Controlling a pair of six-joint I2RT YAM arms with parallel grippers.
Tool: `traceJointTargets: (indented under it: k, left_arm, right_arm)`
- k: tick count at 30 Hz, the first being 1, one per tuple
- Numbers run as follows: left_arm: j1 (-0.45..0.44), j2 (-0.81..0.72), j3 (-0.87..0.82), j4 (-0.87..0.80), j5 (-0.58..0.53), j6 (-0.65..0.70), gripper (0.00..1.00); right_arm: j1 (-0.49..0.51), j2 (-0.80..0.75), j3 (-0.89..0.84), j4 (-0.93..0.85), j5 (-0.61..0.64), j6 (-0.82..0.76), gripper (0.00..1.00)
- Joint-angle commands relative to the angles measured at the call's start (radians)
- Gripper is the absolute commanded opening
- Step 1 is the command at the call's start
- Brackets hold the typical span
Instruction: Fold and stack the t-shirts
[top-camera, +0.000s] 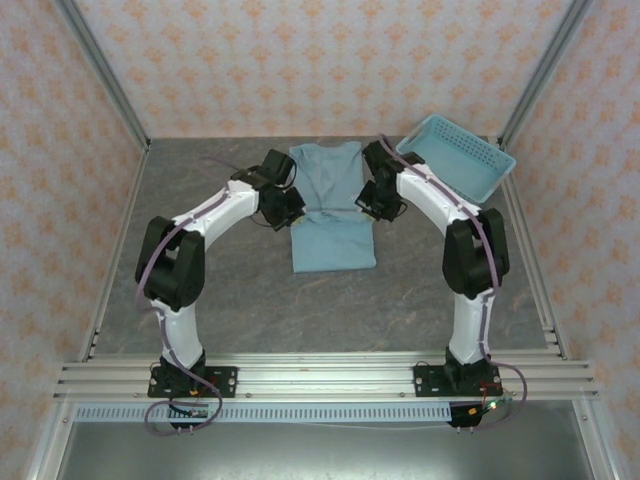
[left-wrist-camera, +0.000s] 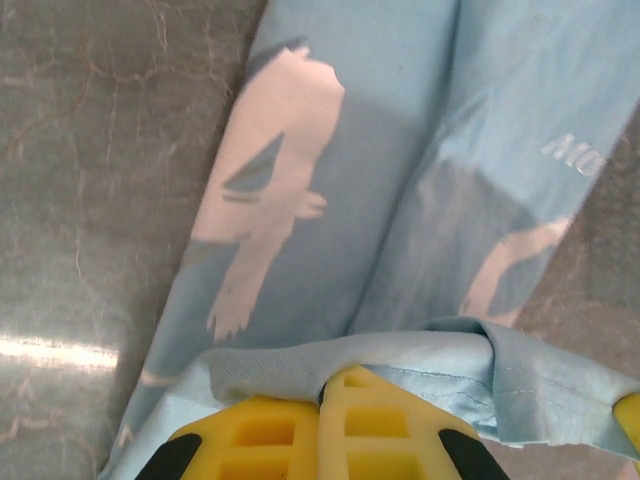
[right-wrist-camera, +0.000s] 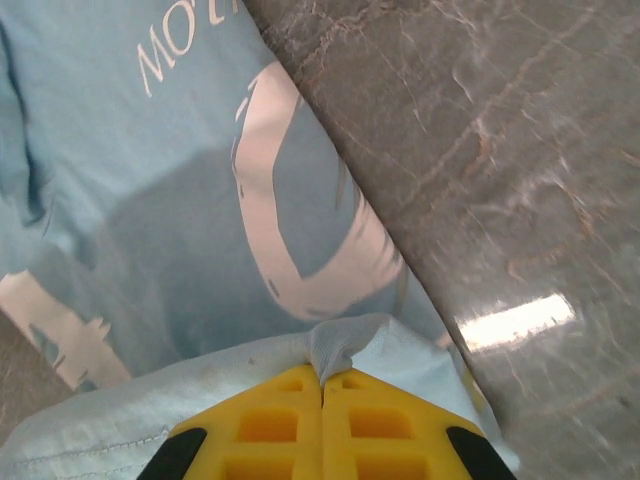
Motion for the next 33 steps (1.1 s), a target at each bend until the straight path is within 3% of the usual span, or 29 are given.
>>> traceJointTargets:
  k: [1,2,4,6,9,14,16,19,22,33]
  left_arm:
    - [0.015,0.079,0.083,-0.031,-0.01,0.049,0.06]
    - [0.019,0.103,0.104,-0.036,-0.01,0.053,0.18]
    - [0.03,0.132,0.132,-0.023,-0.002,0.052,0.47]
    - [0.035,0.123,0.15,-0.013,-0.018,0.059,0.58]
    - [0.035,0.034,0.07,0.039,-0.049,0.05,0.61]
    - [0.035,-0.127,-0.194,0.185,-0.007,-0.061,0.55]
    - [0.028,-0.138,-0.265,0.277,0.037,-0.126,0.42]
    - [0.011,-0.093,-0.24,0.275,0.056,-0.134,0.23]
    - [-0.002,-0.034,-0.191,0.255,0.074,-0.138,0.13]
    - [-0.011,0.13,-0.044,0.142,0.024,-0.084,0.07]
  right_arm:
    - [-0.026,0.075,0.069,0.033,-0.028,-0.041,0.0]
    - [-0.031,0.099,0.093,0.034,-0.035,-0.047,0.06]
    - [-0.041,0.127,0.132,0.034,-0.026,-0.057,0.27]
    - [-0.05,0.126,0.158,0.033,0.0,-0.067,0.42]
    - [-0.052,0.073,0.14,0.049,0.041,-0.08,0.5]
    - [-0.043,-0.08,-0.084,0.161,0.02,-0.039,0.49]
    - [-0.03,-0.123,-0.167,0.213,0.004,-0.015,0.41]
    - [-0.01,-0.125,-0.233,0.244,-0.024,0.014,0.21]
    - [-0.002,-0.093,-0.258,0.256,-0.044,0.037,0.1]
    - [-0.008,0.071,-0.117,0.207,-0.046,0.043,0.07]
